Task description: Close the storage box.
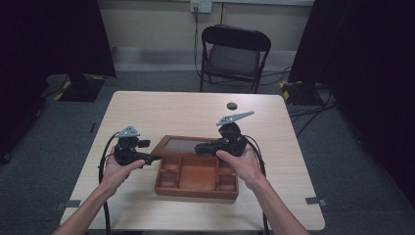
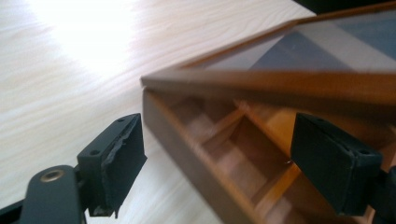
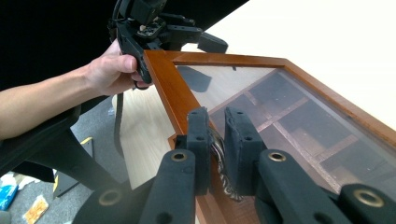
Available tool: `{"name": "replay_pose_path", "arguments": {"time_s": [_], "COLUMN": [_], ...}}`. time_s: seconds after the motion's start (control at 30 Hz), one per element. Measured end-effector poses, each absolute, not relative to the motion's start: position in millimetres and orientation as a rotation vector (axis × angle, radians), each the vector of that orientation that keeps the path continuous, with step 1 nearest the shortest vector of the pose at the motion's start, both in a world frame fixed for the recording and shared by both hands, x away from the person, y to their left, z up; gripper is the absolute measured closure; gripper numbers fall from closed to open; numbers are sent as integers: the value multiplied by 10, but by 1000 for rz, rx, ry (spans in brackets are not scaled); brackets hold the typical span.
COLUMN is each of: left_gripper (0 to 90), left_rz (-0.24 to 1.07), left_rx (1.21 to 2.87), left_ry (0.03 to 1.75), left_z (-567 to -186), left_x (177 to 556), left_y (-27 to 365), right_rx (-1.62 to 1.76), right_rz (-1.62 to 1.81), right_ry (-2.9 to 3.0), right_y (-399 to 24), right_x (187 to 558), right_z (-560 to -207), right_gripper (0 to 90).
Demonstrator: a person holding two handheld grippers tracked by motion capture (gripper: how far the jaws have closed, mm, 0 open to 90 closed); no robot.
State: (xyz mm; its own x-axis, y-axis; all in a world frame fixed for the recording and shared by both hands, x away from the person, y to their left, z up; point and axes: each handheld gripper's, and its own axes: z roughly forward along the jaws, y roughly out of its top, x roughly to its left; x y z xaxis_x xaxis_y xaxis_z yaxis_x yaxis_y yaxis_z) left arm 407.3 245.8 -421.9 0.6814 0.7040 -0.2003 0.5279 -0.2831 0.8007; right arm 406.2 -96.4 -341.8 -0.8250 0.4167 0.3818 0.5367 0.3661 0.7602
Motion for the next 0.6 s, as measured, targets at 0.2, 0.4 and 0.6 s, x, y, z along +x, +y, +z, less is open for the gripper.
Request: {"name": "replay_pose_path", "arguments": {"time_s": [0.2,0.4,0.6], "left_gripper": [181,181,181], "left_rz": [244,251,256], "left_rx": [1933,1928,1922], "left_ry": [994,1010,1026], "left_z": [-4225,-4232,-4229], "left_x": [4101,4122,4138], "left_y": [2583,2618,2632], "right_rx": [-852,-826,-805], "right_rz": [-1434,-1389,-1359], "right_ry": [-2518,-2542,-2569], "right_y": [-953,-964,-953], "right_x": [4014,3935,3852], "right_z": [-3461,-3557,-3680], "right_gripper": [810,808,808]}}
